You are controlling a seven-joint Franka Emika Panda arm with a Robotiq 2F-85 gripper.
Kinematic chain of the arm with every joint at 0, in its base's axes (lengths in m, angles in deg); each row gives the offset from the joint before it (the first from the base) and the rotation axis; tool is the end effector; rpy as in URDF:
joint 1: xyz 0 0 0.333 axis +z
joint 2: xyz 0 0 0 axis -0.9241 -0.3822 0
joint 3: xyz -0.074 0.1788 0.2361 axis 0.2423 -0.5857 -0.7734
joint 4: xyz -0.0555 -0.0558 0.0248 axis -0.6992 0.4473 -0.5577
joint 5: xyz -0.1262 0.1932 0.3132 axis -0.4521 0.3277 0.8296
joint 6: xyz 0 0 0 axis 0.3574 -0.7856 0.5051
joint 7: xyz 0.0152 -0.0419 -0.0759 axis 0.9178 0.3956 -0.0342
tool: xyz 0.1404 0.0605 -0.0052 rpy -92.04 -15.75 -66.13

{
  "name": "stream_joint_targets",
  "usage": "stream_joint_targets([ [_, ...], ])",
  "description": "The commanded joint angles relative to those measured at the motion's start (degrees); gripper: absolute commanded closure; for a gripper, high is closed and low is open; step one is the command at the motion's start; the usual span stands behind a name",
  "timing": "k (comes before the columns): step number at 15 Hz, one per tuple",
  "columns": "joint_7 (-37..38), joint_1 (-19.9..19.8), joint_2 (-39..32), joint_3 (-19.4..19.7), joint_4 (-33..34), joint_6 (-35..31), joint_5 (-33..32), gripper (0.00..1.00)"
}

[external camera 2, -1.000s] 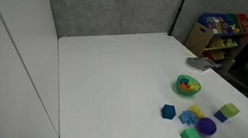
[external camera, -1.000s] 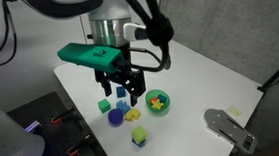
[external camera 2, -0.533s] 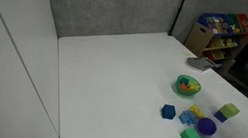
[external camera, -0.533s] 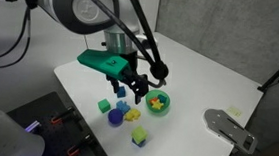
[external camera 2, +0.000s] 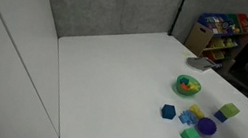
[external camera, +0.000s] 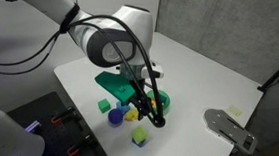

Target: Put the green block on top of the blue block

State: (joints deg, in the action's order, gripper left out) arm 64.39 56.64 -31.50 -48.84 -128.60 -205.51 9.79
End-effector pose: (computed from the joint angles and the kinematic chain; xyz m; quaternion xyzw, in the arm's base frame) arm 0.3789 -0.1793 0.2454 0.9941 0.0081 -0.0801 0.0724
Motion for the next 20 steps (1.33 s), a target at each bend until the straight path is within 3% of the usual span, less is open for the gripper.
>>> stream_joint_targets([
  [1,-0.95,-1.63,-6.56,1.68,1.27,-5.82,4.92,0.0],
  [5,-5.03,-3.42,-12.65,2.48,2.45,-11.92,12.06,0.0],
  [12,-1.78,-3.4,-13.91,1.96,2.11,-13.36,10.48,0.0],
  [20,-8.94,-5.59,-24.49,-1.87,5.71,-21.26,20.41,0.0],
])
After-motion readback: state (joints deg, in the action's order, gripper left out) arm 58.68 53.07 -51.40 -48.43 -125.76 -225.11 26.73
